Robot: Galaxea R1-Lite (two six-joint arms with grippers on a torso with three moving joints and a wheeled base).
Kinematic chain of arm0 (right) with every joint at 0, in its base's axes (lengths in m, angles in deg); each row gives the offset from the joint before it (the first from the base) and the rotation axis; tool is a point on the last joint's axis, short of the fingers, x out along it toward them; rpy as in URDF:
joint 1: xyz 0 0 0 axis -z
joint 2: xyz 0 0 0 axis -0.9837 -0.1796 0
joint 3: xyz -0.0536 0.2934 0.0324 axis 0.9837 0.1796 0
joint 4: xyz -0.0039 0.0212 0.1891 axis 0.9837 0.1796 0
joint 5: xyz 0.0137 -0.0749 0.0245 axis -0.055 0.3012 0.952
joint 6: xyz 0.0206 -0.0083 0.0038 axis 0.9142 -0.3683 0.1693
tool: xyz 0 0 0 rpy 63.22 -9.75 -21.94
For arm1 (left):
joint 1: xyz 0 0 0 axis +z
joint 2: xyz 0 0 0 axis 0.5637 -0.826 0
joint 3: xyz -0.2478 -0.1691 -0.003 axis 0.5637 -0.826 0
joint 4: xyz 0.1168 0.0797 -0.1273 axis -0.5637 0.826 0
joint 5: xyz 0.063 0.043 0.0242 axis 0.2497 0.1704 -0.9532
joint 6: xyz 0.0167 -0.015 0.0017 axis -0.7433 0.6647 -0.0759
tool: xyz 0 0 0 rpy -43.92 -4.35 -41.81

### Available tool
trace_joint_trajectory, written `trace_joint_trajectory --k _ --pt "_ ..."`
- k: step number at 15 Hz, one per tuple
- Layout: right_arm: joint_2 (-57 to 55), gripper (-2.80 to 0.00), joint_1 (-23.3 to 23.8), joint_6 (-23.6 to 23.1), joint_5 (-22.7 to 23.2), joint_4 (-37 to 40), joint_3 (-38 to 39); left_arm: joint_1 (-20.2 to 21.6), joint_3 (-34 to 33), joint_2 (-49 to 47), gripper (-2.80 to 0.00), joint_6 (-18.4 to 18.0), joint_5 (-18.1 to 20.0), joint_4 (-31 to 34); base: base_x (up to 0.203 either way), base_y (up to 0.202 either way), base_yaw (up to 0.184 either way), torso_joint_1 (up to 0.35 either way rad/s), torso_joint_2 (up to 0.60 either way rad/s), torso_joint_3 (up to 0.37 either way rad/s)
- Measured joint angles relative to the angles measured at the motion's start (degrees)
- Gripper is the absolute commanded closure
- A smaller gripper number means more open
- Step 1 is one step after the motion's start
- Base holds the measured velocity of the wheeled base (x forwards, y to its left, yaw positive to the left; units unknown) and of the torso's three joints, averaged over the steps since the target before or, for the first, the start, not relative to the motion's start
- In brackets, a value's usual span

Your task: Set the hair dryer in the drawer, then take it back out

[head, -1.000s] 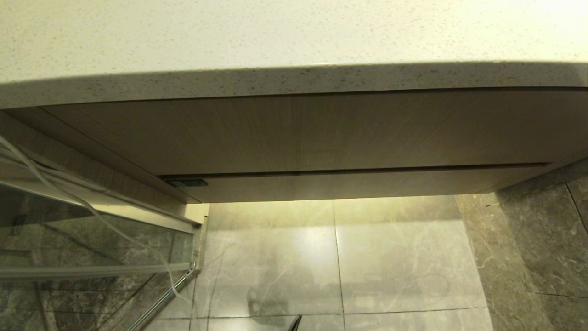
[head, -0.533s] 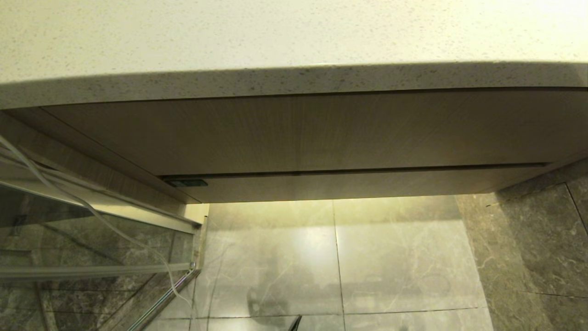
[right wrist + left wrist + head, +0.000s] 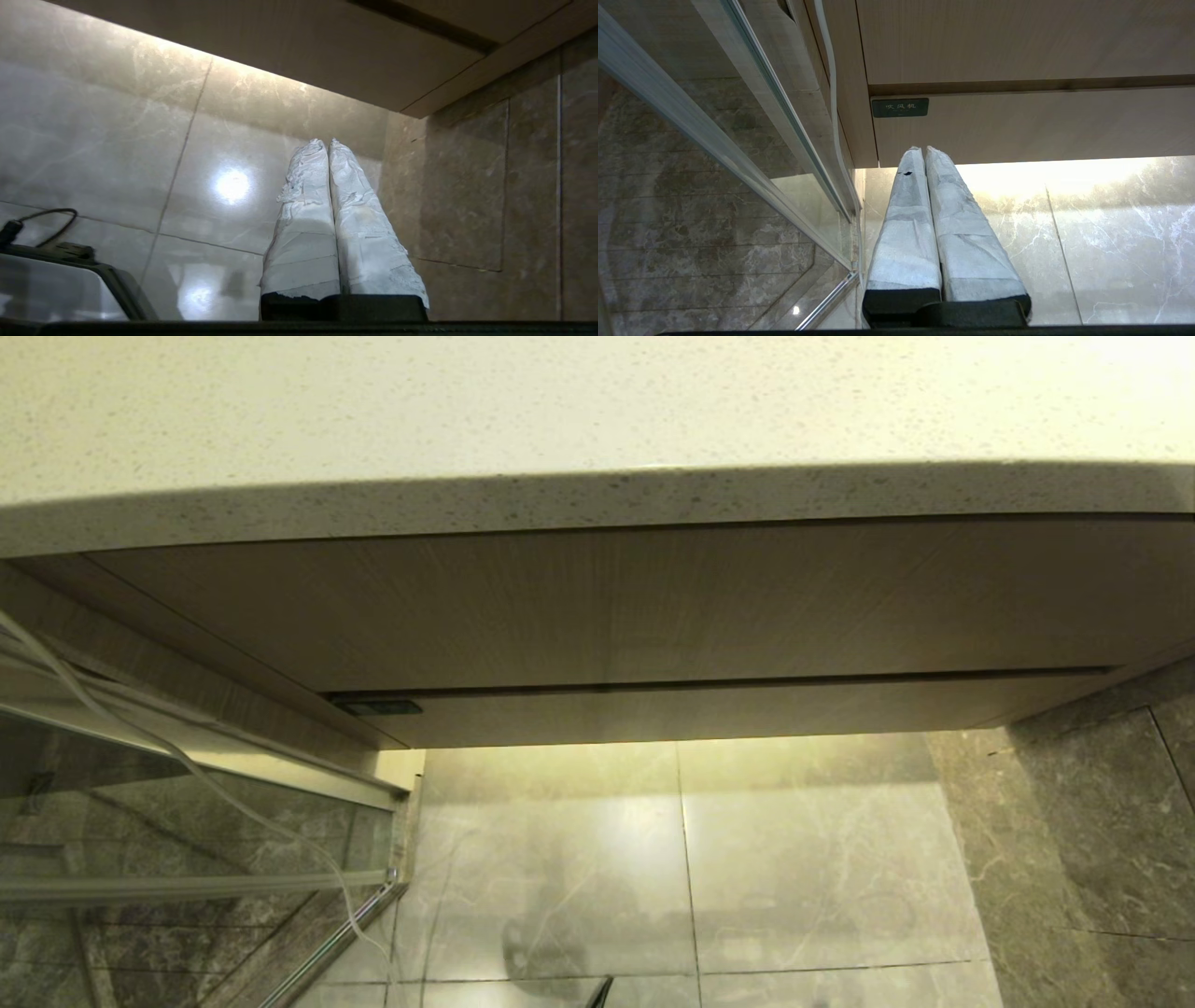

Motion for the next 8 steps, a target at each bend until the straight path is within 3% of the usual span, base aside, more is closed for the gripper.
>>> trace_joint_trajectory --k 2,8 --pt "0.00 0.00 0.02 -3.29 -0.07 0.27 0.05 0.00 0.00 0.00 0.00 0.04 -0.01 0.00 0.000 0.000 0.000 0.000 0.00 0.000" --pt "0.00 0.00 0.07 -3.67 -0.07 0.38 0.05 0.00 0.00 0.00 0.00 0.04 0.00 0.02 0.000 0.000 0.000 0.000 0.00 0.000"
